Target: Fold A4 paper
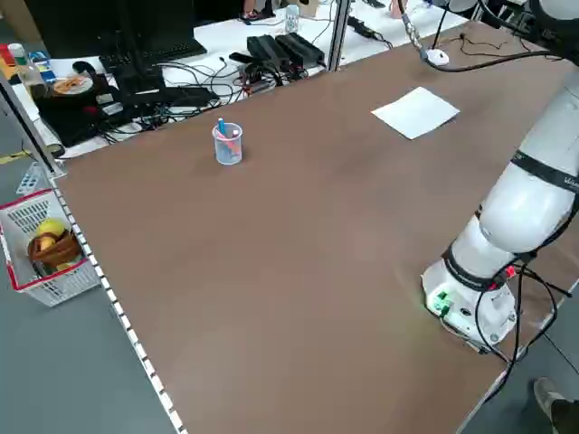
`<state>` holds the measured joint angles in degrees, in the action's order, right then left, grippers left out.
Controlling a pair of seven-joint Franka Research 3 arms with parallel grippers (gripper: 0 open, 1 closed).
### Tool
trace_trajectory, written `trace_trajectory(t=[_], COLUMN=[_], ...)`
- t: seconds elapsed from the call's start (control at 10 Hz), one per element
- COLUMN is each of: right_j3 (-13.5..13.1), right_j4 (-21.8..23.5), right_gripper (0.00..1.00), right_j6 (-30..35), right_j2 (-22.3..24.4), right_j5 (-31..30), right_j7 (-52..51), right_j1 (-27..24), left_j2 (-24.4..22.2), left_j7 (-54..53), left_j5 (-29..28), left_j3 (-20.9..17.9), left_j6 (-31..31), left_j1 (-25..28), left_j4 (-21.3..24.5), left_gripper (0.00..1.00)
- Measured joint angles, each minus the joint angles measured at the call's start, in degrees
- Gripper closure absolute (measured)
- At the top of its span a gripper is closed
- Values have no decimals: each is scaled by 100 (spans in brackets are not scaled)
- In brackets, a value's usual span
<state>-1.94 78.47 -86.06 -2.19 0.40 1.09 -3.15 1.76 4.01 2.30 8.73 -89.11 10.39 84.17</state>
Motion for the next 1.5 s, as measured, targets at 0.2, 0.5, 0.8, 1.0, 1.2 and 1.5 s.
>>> trace_trajectory(t=[0.2, 0.5, 0.8, 1.0, 1.2, 1.5], right_j3=[-5, -2, 107, 136, 146, 149], right_j4=[0, 0, 8, 62, 405, 1249], right_gripper=[1, 1, 1, 1, 5, 39], right_j6=[7, 3, 7, 95, -21, -669], right_j2=[0, -5, -255, -396, -436, -451], right_j5=[0, 16, 60, 81, 313, 785], right_j7=[0, -5, -13, -4, -4, -9], right_j1=[-1, -24, 518, 909, 1224, 1568], left_j2=[0, 21, 170, 281, 488, 872], left_j7=[0, 18, 65, 78, 90, 396], left_j5=[0, 16, 58, 108, 405, 825], left_j3=[5, 23, 91, 180, 245, 547], left_j6=[0, -53, -203, -204, -211, -536], left_j1=[0, -73, -175, -183, -189, -206], left_j4=[0, 5, 10, 18, 25, 32], left_gripper=[0, 0, 3, 12, 44, 89])
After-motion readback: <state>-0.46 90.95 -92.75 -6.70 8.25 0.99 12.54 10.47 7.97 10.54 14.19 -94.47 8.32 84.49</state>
